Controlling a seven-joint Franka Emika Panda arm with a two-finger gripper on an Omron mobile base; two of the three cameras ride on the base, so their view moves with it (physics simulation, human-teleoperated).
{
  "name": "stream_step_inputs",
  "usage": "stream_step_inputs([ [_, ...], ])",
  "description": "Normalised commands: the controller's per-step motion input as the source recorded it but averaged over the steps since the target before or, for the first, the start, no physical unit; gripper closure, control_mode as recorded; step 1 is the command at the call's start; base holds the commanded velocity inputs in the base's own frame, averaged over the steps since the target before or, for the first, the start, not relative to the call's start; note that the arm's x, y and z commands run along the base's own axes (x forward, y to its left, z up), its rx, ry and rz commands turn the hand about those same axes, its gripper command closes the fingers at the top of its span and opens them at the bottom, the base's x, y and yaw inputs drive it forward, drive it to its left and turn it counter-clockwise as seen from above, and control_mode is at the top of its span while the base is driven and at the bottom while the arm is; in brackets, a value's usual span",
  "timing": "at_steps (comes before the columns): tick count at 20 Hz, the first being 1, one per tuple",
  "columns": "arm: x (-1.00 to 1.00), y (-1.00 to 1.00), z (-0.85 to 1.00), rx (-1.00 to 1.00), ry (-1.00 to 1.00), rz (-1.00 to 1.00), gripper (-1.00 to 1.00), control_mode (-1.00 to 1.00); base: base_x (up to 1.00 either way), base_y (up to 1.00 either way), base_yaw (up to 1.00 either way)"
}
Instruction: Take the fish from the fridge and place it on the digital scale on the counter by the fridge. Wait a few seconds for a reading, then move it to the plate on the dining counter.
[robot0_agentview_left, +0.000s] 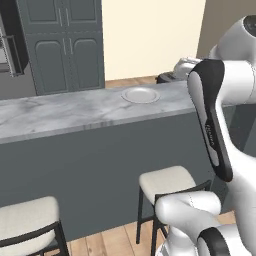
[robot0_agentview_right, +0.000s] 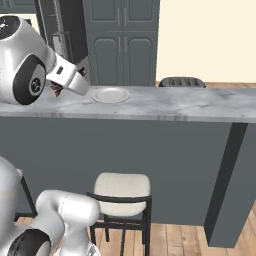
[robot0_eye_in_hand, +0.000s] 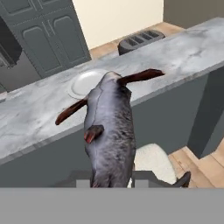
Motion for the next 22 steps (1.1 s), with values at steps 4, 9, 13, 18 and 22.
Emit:
stream_step_inputs([
  [4,1.0,0.1,-0.34,-0.07,0.0,0.16,1.0,-1.0,0.0,0.0,0.0],
  [9,1.0,0.11,-0.38,-0.11,0.0,0.11,1.0,-1.0,0.0,0.0,0.0],
  [13,0.95,0.02,-0.42,-0.12,0.0,0.07,1.0,-1.0,0.0,0.0,0.0],
  [18,0.71,0.04,-0.47,-0.1,0.0,0.07,1.0,-1.0,0.0,0.0,0.0],
  [22,0.67,0.04,-0.39,-0.05,0.0,0.06,1.0,-1.0,0.0,0.0,0.0],
])
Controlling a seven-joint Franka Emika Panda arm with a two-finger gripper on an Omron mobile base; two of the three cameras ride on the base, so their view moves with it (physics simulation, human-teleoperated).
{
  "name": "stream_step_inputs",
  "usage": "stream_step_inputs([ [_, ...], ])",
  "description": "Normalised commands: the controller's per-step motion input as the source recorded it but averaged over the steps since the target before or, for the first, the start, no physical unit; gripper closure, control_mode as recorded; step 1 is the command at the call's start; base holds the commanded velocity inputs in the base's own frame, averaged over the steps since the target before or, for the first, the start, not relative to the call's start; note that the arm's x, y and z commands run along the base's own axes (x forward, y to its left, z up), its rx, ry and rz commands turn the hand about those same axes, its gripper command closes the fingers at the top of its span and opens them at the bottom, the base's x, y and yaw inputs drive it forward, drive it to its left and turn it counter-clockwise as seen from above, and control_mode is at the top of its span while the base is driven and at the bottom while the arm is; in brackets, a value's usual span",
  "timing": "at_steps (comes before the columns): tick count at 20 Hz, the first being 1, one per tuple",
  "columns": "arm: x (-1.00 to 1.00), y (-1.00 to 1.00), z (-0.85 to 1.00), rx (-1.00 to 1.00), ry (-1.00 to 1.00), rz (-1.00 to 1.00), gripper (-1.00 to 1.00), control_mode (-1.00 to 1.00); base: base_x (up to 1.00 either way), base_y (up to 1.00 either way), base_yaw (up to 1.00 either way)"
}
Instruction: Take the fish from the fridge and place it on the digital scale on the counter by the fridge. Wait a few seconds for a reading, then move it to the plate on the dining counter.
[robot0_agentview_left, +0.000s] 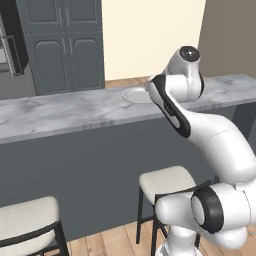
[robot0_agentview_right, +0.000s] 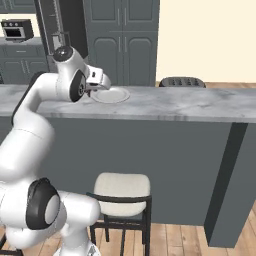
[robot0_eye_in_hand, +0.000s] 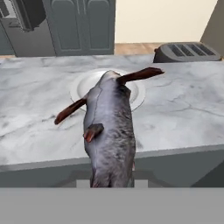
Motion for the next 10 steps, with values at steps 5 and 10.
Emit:
stream_step_inputs([
  [5,0.75,0.07,-0.36,-0.03,0.01,0.05,1.0,-1.0,0.0,0.0,0.0],
  [10,0.63,0.1,-0.36,-0.04,0.03,0.03,1.0,-1.0,0.0,0.0,0.0],
])
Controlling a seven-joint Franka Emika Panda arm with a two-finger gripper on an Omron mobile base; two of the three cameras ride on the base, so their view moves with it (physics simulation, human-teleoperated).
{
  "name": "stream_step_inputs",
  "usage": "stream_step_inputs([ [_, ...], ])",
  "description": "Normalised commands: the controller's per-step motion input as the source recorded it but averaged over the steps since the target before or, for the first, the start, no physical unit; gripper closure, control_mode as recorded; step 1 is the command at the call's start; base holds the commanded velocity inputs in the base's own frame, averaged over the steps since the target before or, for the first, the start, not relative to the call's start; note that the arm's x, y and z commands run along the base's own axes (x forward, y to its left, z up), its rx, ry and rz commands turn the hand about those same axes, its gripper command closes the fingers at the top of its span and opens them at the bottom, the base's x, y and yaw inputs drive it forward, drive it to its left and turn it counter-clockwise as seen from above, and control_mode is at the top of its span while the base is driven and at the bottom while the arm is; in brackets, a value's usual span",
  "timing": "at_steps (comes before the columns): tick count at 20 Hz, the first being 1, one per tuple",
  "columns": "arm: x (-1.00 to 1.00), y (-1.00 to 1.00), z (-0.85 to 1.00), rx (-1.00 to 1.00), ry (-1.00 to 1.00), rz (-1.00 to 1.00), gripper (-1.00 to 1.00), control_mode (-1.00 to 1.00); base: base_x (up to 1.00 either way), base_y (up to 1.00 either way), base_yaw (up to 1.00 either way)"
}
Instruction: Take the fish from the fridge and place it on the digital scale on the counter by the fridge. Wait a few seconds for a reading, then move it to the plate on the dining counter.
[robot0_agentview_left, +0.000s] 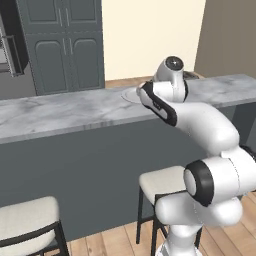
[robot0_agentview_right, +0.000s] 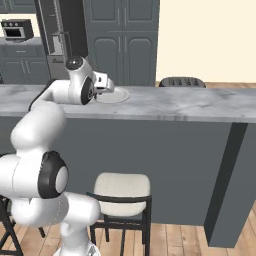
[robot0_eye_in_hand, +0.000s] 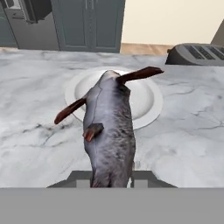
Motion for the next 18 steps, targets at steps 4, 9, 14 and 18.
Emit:
stream_step_inputs([
  [4,0.6,0.01,-0.31,-0.03,0.01,0.01,1.0,-1.0,0.0,0.0,0.0],
  [9,0.67,0.0,-0.25,-0.01,0.01,0.0,1.0,-1.0,0.0,0.0,0.0],
  [14,0.7,0.0,-0.24,0.0,0.06,0.0,1.0,-1.0,0.0,0.0,0.0],
  [18,0.36,0.0,-0.18,0.0,0.03,0.0,1.0,-1.0,0.0,0.0,0.0],
])
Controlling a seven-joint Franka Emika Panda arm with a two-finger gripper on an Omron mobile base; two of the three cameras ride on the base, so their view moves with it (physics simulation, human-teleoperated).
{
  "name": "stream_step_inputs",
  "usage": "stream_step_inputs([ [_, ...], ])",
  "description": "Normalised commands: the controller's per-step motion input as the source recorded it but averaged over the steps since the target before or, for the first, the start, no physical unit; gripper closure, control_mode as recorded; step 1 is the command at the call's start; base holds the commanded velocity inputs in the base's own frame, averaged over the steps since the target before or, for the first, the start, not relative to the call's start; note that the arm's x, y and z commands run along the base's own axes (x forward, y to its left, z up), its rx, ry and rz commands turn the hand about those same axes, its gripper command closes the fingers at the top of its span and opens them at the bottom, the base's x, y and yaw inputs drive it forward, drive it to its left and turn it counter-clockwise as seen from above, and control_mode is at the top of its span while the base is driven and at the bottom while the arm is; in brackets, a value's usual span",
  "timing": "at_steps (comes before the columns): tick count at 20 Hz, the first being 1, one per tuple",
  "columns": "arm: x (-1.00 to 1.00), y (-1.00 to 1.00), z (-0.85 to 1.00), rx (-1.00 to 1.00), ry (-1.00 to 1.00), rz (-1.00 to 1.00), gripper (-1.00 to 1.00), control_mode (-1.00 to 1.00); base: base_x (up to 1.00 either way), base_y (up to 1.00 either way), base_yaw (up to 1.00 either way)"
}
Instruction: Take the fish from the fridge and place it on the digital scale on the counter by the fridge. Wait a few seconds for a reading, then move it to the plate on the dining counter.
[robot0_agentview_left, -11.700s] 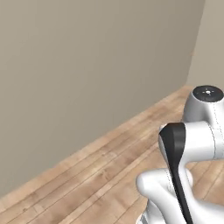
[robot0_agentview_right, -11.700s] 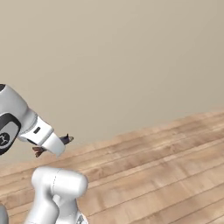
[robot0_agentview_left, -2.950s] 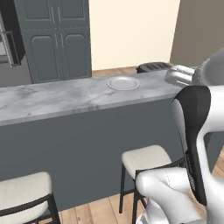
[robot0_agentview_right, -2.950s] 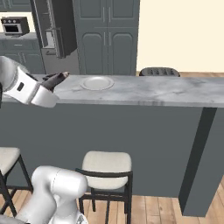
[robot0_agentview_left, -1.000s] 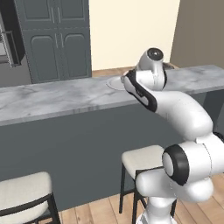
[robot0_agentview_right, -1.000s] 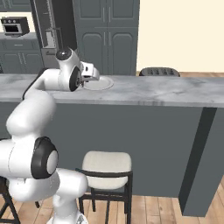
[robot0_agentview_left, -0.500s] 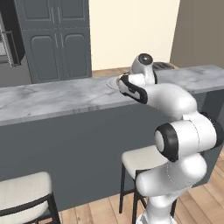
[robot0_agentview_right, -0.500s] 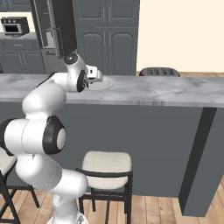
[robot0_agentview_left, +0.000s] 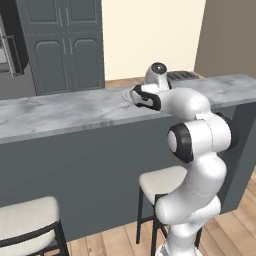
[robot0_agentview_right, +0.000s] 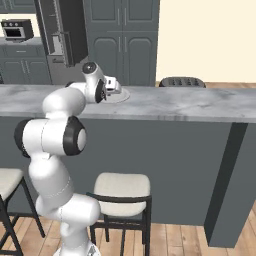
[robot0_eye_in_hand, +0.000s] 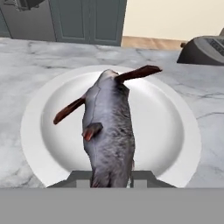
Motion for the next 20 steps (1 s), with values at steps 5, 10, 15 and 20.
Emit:
stream_step_inputs([
  [5,0.41,0.0,-0.14,0.0,0.03,0.0,1.0,-1.0,0.0,0.0,0.0],
  [10,0.46,0.02,-0.18,0.0,0.04,0.0,-1.0,-1.0,0.0,0.0,0.0],
  [15,0.27,0.0,-0.04,0.0,0.0,0.0,-1.0,-1.0,0.0,0.0,0.0],
  [20,-0.09,0.0,0.13,0.0,-0.01,0.0,-1.0,-1.0,0.0,0.0,0.0],
])
